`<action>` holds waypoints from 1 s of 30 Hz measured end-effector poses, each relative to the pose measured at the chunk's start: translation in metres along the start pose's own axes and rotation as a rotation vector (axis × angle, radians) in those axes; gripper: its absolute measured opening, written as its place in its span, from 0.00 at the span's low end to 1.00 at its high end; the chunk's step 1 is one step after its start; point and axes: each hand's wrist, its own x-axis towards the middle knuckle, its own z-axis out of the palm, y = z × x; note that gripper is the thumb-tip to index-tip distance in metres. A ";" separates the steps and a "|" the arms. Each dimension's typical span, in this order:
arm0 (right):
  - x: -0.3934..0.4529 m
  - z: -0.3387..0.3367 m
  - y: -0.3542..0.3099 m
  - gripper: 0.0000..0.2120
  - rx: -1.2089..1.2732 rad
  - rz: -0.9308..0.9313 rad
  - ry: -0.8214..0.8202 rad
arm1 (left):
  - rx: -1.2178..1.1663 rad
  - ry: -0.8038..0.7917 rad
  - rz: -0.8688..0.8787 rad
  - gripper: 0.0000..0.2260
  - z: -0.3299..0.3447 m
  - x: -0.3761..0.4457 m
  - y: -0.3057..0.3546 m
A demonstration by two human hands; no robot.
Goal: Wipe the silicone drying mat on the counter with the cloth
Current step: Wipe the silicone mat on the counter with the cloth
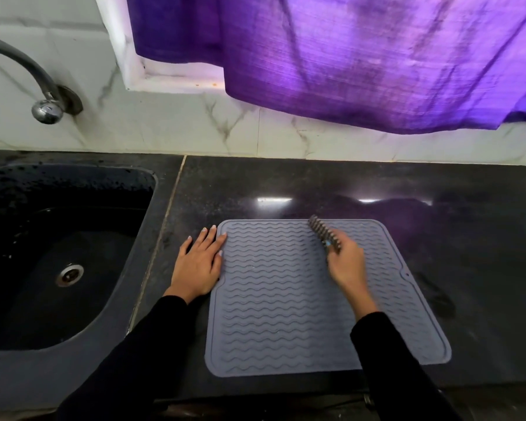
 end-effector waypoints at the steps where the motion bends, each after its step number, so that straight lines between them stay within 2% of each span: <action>1: -0.007 0.010 0.001 0.24 -0.121 -0.084 -0.074 | 0.002 -0.001 -0.001 0.30 0.000 0.000 0.000; 3: -0.015 0.020 0.005 0.29 -0.367 -0.202 -0.139 | 0.002 0.002 -0.005 0.30 0.000 0.000 0.000; 5: -0.018 0.023 0.005 0.30 -0.504 -0.217 -0.128 | 0.002 0.009 -0.008 0.30 0.001 0.000 0.000; 11: -0.015 0.030 -0.004 0.25 -0.648 -0.170 -0.104 | -0.029 -0.002 -0.027 0.32 -0.002 -0.002 0.004; 14: -0.002 0.018 -0.014 0.22 -0.506 -0.089 -0.152 | -0.028 -0.012 -0.029 0.33 -0.004 -0.003 0.006; 16: 0.009 0.006 -0.027 0.18 -0.303 0.068 -0.168 | -0.026 -0.030 -0.027 0.34 -0.006 -0.004 0.007; 19: 0.005 0.005 -0.046 0.18 0.048 0.250 0.056 | -0.035 -0.034 -0.022 0.34 -0.008 -0.004 0.007; 21: -0.015 0.019 -0.061 0.21 0.096 0.105 0.159 | -0.081 -0.017 -0.023 0.30 -0.010 -0.005 0.005; 23: -0.038 0.043 -0.064 0.24 0.089 -0.153 0.054 | -0.117 -0.014 -0.021 0.25 -0.011 -0.005 0.004; 25: -0.054 0.066 -0.059 0.25 -0.068 -0.321 -0.088 | -0.126 -0.018 -0.019 0.23 -0.011 -0.005 0.003; 27: -0.063 0.075 -0.050 0.27 -0.306 -0.386 -0.155 | -0.112 -0.018 -0.017 0.20 -0.011 -0.005 0.003; 30: -0.069 0.073 -0.046 0.27 -0.464 -0.477 -0.143 | -0.095 -0.012 -0.016 0.18 -0.009 -0.004 0.002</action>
